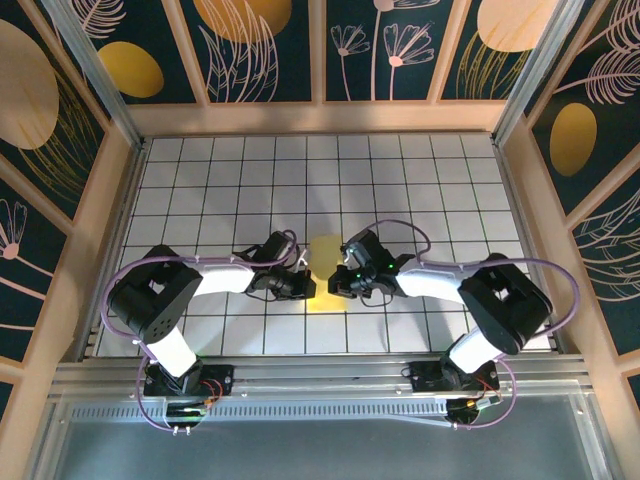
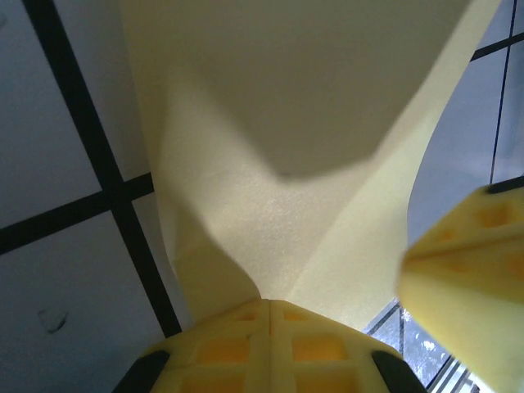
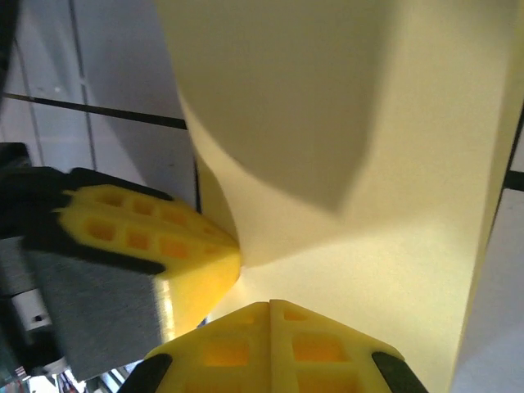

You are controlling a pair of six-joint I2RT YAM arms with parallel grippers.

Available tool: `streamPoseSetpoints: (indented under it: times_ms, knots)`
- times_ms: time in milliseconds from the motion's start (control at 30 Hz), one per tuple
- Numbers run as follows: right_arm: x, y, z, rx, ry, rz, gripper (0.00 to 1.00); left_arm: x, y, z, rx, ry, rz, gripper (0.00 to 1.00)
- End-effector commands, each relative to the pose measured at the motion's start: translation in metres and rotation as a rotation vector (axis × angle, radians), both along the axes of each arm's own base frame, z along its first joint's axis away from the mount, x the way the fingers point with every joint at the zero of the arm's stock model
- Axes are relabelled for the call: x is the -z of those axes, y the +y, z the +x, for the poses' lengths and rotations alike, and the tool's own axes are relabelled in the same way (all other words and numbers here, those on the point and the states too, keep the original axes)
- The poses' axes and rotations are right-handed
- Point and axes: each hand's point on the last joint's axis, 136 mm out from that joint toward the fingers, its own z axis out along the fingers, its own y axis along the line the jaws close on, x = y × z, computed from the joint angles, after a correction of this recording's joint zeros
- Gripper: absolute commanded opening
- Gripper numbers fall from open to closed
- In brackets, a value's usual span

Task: Fold a paper plane with a square sheet of paper (fold left side to right side)
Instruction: Hold the square sheet of paper at the center of the table, then first fold the square sheet of paper in half at the center of the table.

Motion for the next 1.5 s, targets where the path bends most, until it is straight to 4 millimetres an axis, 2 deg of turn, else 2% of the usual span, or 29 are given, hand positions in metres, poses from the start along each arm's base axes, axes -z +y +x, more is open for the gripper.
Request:
streamPoseSetpoints:
  times_ms: [0,167,467,500,833,1467]
  knots:
    - [0.011,0.005,-0.003,0.017,0.019,0.004,0.0,0.003,0.002,-0.003,-0.014,0.02,0.021,0.0]
    - [0.033,-0.009,-0.016,0.026,0.069,-0.069,0.0,-0.009,-0.009,0.008,-0.022,-0.002,-0.02,0.0]
    - [0.061,-0.039,-0.03,0.032,0.11,-0.225,0.0,-0.043,-0.021,0.052,-0.05,-0.084,-0.121,0.02]
    - [0.061,-0.04,-0.03,0.032,0.108,-0.231,0.0,-0.036,-0.022,0.055,-0.045,-0.074,-0.11,0.02]
    - [0.067,-0.047,-0.029,0.039,0.109,-0.268,0.0,-0.013,-0.018,0.067,-0.034,-0.09,-0.101,0.02]
    - [0.078,-0.069,-0.038,0.018,0.123,-0.383,0.0,0.019,0.014,0.085,-0.118,-0.145,0.003,0.02]
